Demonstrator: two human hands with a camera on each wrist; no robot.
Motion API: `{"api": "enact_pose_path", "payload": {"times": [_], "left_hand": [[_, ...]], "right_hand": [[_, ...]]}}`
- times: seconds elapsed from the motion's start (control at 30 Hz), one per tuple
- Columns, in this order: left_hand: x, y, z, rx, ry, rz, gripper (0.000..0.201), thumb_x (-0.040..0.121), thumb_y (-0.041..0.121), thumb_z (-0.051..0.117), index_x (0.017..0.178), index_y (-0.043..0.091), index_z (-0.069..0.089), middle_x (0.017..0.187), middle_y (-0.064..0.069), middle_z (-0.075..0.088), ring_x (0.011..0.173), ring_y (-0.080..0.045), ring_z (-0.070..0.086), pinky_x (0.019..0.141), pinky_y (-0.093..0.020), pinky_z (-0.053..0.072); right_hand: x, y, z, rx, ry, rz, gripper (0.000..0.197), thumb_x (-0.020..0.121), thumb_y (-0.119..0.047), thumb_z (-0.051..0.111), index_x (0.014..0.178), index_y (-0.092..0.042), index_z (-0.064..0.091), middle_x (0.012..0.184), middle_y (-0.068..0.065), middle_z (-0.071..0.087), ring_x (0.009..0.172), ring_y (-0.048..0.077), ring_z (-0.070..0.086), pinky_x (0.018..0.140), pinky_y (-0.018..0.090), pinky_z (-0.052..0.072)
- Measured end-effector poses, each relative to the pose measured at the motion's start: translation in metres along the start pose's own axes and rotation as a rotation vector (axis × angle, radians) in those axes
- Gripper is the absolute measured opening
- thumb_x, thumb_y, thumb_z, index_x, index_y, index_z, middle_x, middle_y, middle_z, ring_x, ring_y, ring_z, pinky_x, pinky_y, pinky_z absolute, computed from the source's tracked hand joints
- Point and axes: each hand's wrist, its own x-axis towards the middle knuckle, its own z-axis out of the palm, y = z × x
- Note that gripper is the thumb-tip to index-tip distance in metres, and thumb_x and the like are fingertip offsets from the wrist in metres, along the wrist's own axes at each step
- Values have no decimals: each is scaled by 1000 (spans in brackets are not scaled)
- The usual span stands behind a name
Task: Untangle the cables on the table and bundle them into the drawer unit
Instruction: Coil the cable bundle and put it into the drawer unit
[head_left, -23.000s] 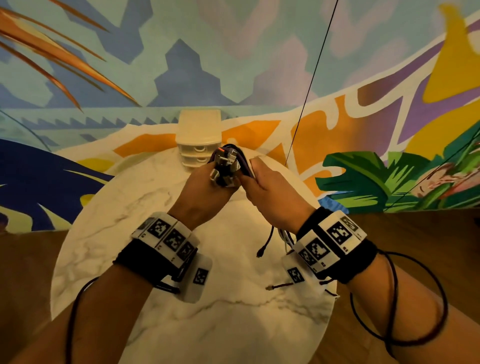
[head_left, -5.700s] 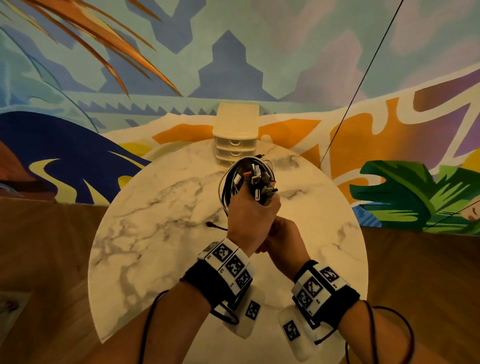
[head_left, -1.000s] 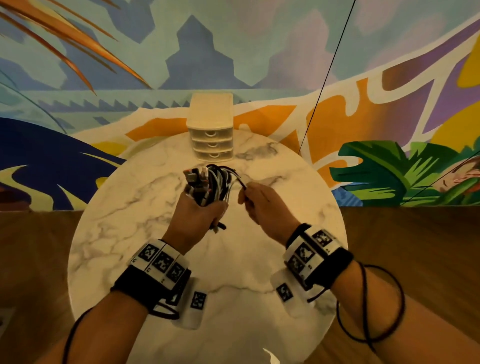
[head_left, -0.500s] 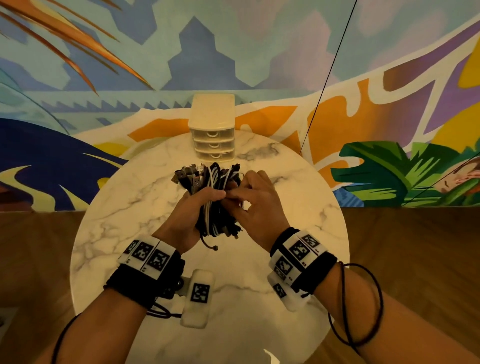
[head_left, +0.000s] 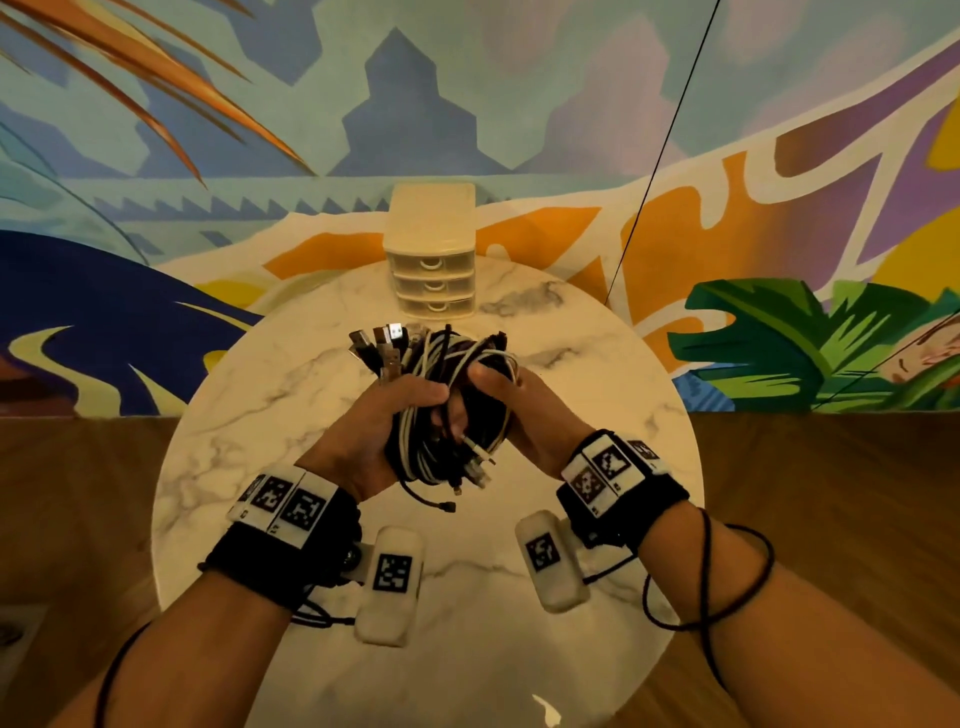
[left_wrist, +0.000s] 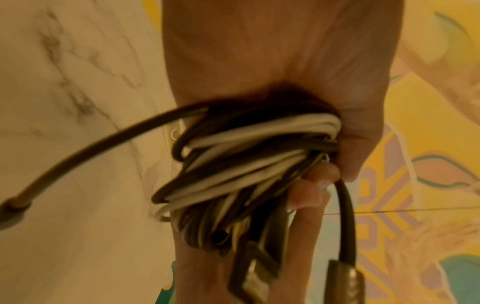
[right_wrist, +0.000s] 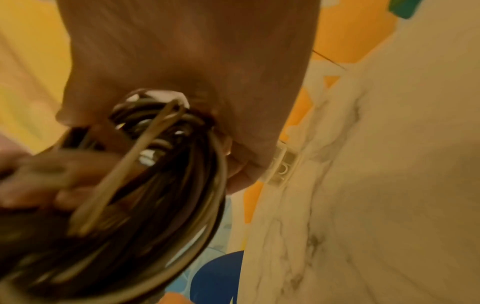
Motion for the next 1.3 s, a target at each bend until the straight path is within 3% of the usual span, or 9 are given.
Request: {"api": "enact_pose_path", "payload": {"times": [0.13, 0.3, 0.43, 0.53, 0.7, 0.8, 1.0, 1.1, 1.3], "left_hand": [[3, -2, -2, 55, 114, 28, 13, 71, 14, 57, 76, 6, 67, 72, -12, 62, 65, -22, 62, 63, -31, 55], [4, -4, -7, 103, 248, 55, 28, 77, 8, 60, 103, 1, 66, 100, -21, 64, 89, -31, 62, 79, -41, 55], [6, -4, -3, 159, 301, 60, 18, 85, 3, 52, 94, 4, 68, 75, -11, 66, 74, -24, 63, 77, -38, 55], [5, -3, 1, 160, 317, 65, 18, 85, 2, 53, 87, 7, 70, 69, -8, 65, 67, -22, 63, 68, -32, 56], [4, -7, 8, 192, 362, 107, 21, 84, 3, 57, 102, 4, 69, 101, -15, 70, 93, -30, 67, 82, -43, 56], [5, -11, 14, 184, 469, 153, 18, 81, 2, 62, 97, 1, 70, 93, -17, 71, 84, -30, 67, 77, -40, 57], [5, -12, 14, 185, 493, 207, 20, 82, -1, 58, 73, 7, 75, 88, -18, 72, 81, -31, 68, 78, -42, 56], [5, -12, 9, 218, 517, 201, 13, 80, -1, 59, 74, 5, 70, 81, -16, 68, 77, -30, 65, 82, -45, 54], [1, -16, 9, 171, 315, 192, 9, 84, -3, 57, 85, 5, 62, 63, -11, 57, 58, -22, 57, 72, -39, 53]], "right_hand": [[-4, -4, 6, -120, 148, -10, 46, 67, -50, 73, 102, -20, 70, 106, 5, 71, 106, 25, 64, 101, 52, 45], [-22, -10, 8, -210, -42, -106, 24, 81, -16, 71, 100, -31, 66, 103, 1, 70, 102, 17, 66, 92, 32, 53], [-26, -12, 6, -253, -6, -152, 40, 78, 6, 69, 93, -31, 61, 94, -14, 68, 89, -5, 65, 79, 13, 50], [-23, -8, 8, -291, 76, -147, 35, 79, -3, 72, 93, -32, 59, 91, -16, 67, 86, -7, 64, 81, 17, 52], [-11, 0, 12, -397, 214, -104, 53, 65, -42, 78, 112, -23, 60, 103, -4, 69, 95, 13, 67, 85, 48, 55], [-9, -1, 12, -456, 271, -110, 45, 66, -44, 75, 105, -25, 62, 97, -4, 69, 87, 13, 67, 80, 48, 55], [-13, 2, 12, -463, 271, -57, 66, 56, -57, 74, 114, -27, 58, 103, -8, 69, 93, 11, 66, 83, 42, 56], [-19, 5, 12, -421, 272, -39, 69, 57, -57, 75, 116, -25, 56, 107, -9, 67, 98, 8, 64, 88, 38, 53], [-39, -1, 1, -249, 233, 17, 49, 79, -32, 75, 120, -16, 53, 109, -1, 67, 98, 13, 65, 87, 36, 54]]}}
